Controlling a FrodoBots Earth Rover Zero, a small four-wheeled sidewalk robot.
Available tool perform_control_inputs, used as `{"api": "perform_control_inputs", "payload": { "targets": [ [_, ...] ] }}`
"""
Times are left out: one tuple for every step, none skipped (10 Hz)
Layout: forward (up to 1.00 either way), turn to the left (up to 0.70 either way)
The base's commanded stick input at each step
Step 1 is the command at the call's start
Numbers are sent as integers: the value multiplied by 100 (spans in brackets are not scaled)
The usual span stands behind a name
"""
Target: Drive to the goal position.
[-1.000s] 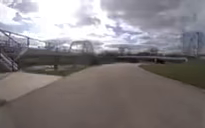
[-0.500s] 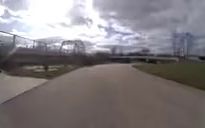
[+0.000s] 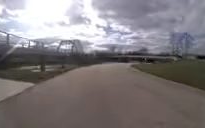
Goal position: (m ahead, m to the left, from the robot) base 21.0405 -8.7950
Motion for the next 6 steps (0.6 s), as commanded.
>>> {"api": "perform_control_inputs", "payload": {
  "targets": [
    [100, -40],
    [100, -27],
    [100, -8],
    [100, 0],
    [100, 0],
    [100, 0]
  ]
}}
